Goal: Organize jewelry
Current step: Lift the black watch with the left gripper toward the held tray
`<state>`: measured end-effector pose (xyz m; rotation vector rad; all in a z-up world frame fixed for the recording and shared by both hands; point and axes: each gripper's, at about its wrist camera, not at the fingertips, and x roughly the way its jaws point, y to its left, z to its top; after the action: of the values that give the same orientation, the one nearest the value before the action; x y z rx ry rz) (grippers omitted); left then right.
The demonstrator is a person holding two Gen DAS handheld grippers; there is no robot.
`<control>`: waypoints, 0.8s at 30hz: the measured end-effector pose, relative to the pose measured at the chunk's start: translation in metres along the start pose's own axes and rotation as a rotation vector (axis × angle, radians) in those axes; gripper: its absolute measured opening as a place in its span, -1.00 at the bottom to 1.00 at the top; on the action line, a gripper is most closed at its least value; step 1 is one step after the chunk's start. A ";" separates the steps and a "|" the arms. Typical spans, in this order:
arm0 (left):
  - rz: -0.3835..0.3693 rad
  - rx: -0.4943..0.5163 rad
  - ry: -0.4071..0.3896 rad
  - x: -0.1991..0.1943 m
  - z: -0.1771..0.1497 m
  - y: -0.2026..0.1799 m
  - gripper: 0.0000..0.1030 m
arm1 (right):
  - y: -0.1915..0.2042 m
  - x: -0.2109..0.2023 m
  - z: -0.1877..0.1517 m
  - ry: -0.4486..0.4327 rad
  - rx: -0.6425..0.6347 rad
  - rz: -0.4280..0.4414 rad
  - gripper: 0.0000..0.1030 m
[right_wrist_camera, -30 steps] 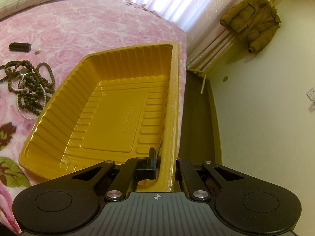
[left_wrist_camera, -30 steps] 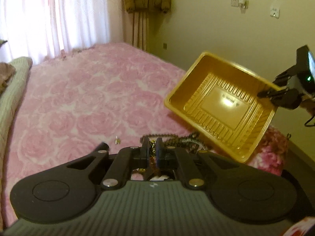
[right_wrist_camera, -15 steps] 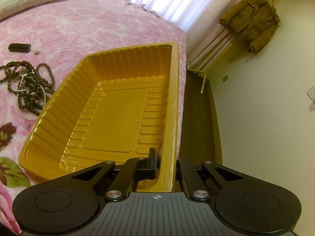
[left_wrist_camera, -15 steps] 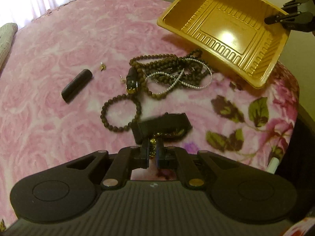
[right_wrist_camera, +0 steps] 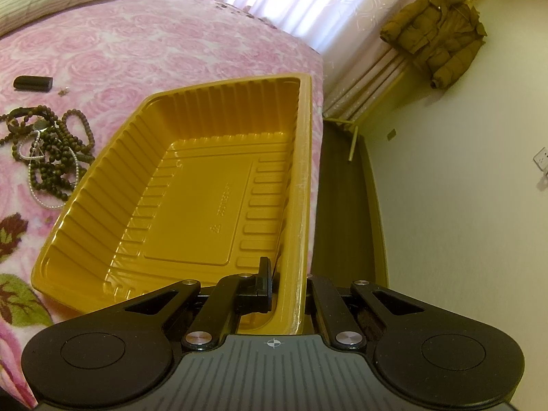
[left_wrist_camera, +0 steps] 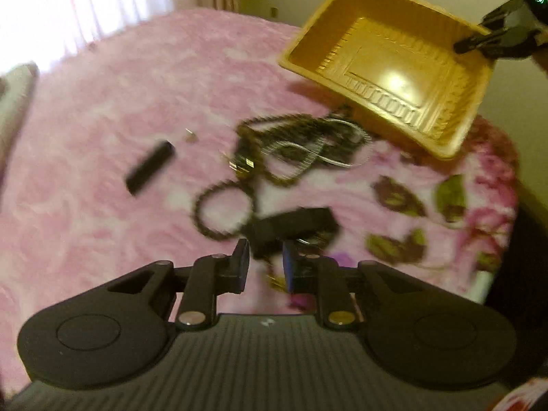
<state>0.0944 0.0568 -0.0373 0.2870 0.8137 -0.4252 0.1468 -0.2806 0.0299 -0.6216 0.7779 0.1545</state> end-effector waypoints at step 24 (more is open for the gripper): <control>0.093 0.086 -0.155 -0.005 0.037 0.004 -0.90 | -0.002 0.002 0.000 0.005 0.004 -0.001 -0.93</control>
<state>0.1170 0.0462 -0.0089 0.3660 0.6291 -0.3910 0.1493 -0.2829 0.0293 -0.6194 0.7827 0.1502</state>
